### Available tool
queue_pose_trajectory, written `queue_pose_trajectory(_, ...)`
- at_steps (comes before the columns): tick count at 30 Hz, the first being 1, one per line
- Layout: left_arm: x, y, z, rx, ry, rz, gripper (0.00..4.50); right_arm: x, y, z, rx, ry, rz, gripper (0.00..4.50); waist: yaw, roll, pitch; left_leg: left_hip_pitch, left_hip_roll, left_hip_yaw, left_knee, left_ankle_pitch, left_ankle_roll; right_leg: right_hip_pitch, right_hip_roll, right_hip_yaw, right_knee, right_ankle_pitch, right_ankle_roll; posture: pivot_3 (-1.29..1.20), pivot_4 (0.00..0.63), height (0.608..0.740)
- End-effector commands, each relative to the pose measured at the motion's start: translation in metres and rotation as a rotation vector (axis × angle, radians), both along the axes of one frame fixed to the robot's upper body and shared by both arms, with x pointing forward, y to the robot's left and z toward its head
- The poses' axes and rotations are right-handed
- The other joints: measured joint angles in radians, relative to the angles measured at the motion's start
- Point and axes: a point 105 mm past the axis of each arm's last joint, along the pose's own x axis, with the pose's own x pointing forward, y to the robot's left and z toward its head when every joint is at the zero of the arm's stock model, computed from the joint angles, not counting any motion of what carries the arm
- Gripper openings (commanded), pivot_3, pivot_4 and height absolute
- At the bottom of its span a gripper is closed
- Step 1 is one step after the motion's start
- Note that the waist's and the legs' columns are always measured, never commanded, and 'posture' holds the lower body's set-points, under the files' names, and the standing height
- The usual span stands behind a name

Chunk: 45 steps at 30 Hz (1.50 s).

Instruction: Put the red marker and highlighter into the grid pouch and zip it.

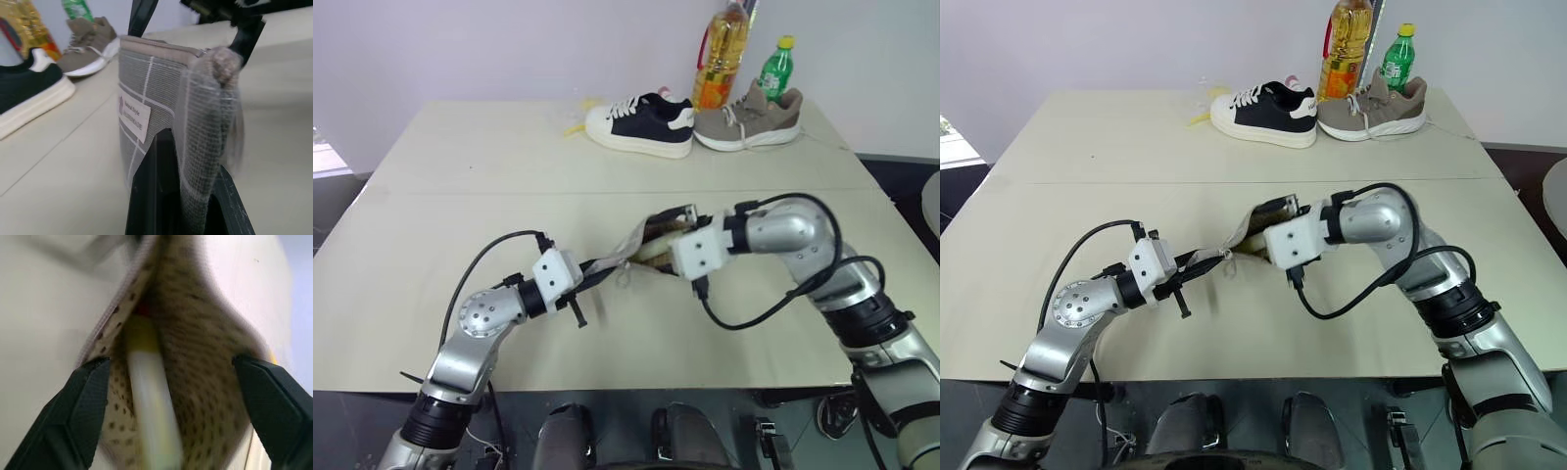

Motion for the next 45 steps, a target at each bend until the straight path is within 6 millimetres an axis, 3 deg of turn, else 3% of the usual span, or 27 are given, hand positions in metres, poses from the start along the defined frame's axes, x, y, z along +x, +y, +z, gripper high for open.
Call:
queue_pose_trajectory(1, 0.012, 0.011, 0.015, -0.102, -0.042, 0.098, 0.0, 0.004, -0.01, 0.063, 0.366, 0.108, -0.087, 3.81, 0.0, 0.0, 0.0, 0.0, 0.0, 0.0, 0.0, 0.0, 0.0, 0.0, 0.0, 0.0, 0.0, 0.0, 0.0, 0.0, 0.15, 0.705)
queue_pose_trajectory(5, 0.02, 0.009, 0.024, -0.219, -0.029, 0.132, 0.0, 0.003, -0.027, 0.076, 0.537, 0.272, -0.138, 3.81, 0.002, -0.002, -0.001, 0.0, 0.0, -0.001, 0.0, 0.0, 0.0, 0.001, 0.0, 0.0, 0.0, 0.0, 0.0, 0.0, 0.15, 0.705)
queue_pose_trajectory(9, 0.031, 0.004, 0.03, -0.319, -0.009, 0.167, 0.0, -0.001, -0.036, 0.047, 0.576, 0.474, -0.22, 3.81, 0.005, -0.002, -0.001, 0.0, 0.0, -0.001, 0.0, 0.0, 0.0, 0.001, -0.001, 0.0, 0.0, 0.0, 0.0, 0.0, 0.15, 0.705)
queue_pose_trajectory(12, 0.037, 0.0, 0.035, -0.369, -0.005, 0.178, 0.0, -0.01, -0.021, 0.019, 0.561, 0.592, -0.245, 3.81, 0.0, -0.002, -0.001, -0.001, 0.0, -0.002, 0.0, 0.0, 0.001, 0.001, -0.001, -0.001, -0.001, 0.0, 0.0, 0.0, 0.15, 0.705)
queue_pose_trajectory(16, 0.038, -0.008, 0.036, -0.372, -0.008, 0.164, 0.0, 0.006, 0.005, 0.003, 0.673, 0.639, -0.357, 3.81, -0.011, -0.002, -0.001, 0.0, 0.0, -0.001, -0.001, 0.0, 0.0, 0.0, 0.001, -0.001, 0.001, 0.0, 0.0, 0.0, 0.15, 0.705)
queue_pose_trajectory(20, 0.038, -0.014, 0.036, -0.363, -0.013, 0.152, 0.0, 0.009, 0.027, 0.001, 0.756, 0.701, -0.373, 3.81, -0.002, -0.002, -0.001, -0.001, 0.0, -0.002, -0.001, 0.0, 0.0, -0.001, 0.002, -0.001, 0.002, 0.0, 0.0, 0.0, 0.15, 0.705)
queue_pose_trajectory(23, 0.038, -0.015, 0.034, -0.356, -0.012, 0.148, 0.0, 0.007, 0.035, 0.0, 0.757, 0.722, -0.366, 2.98, 0.004, -0.003, -0.002, -0.003, -0.001, -0.002, 0.0, 0.0, 0.0, -0.001, 0.001, -0.001, 0.001, 0.0, 0.0, 0.0, 0.15, 0.705)
queue_pose_trajectory(28, 0.038, -0.017, 0.033, -0.352, -0.015, 0.148, 0.0, 0.008, 0.036, 0.003, 0.779, 0.738, -0.369, 0.33, 0.001, -0.004, -0.002, -0.005, -0.002, -0.003, 0.001, 0.0, 0.0, -0.002, 0.0, -0.001, 0.0, 0.0, 0.0, 0.0, 0.15, 0.705)
queue_pose_trajectory(29, 0.038, -0.016, 0.033, -0.352, -0.016, 0.151, 0.0, 0.009, 0.035, 0.007, 0.791, 0.739, -0.364, 0.05, 0.0, -0.004, -0.002, -0.005, -0.001, -0.003, 0.0, 0.0, 0.0, -0.002, 0.0, -0.001, 0.0, 0.0, 0.0, 0.0, 0.15, 0.705)
queue_pose_trajectory(33, 0.038, -0.011, 0.031, -0.343, -0.021, 0.167, 0.0, 0.013, 0.024, 0.013, 0.806, 0.723, -0.373, 0.05, -0.002, -0.004, -0.002, -0.004, -0.001, -0.003, 0.0, 0.0, 0.0, -0.003, 0.0, -0.001, 0.0, 0.0, 0.0, 0.0, 0.15, 0.705)
queue_pose_trajectory(39, 0.04, -0.001, 0.029, -0.321, -0.029, 0.193, 0.0, 0.032, -0.01, 0.023, 0.825, 0.622, -0.463, 0.05, -0.001, -0.003, -0.002, -0.005, -0.001, -0.003, 0.0, 0.0, 0.0, -0.002, 0.0, -0.001, 0.0, 0.0, 0.0, 0.0, 0.15, 0.705)
queue_pose_trajectory(44, 0.04, 0.002, 0.028, -0.319, -0.029, 0.196, 0.0, 0.016, 0.0, 0.019, 0.799, 0.686, -0.38, 0.05, -0.002, -0.004, -0.002, -0.005, -0.001, -0.003, -0.001, 0.0, 0.0, -0.003, 0.0, -0.001, -0.001, 0.0, 0.0, 0.0, 0.15, 0.705)
queue_pose_trajectory(45, 0.04, 0.002, 0.028, -0.32, -0.029, 0.197, 0.0, 0.011, 0.005, 0.015, 0.784, 0.702, -0.372, 0.28, -0.002, -0.004, -0.002, -0.005, -0.001, -0.003, -0.001, 0.0, 0.0, -0.003, 0.001, -0.001, -0.001, 0.0, 0.0, 0.0, 0.15, 0.705)
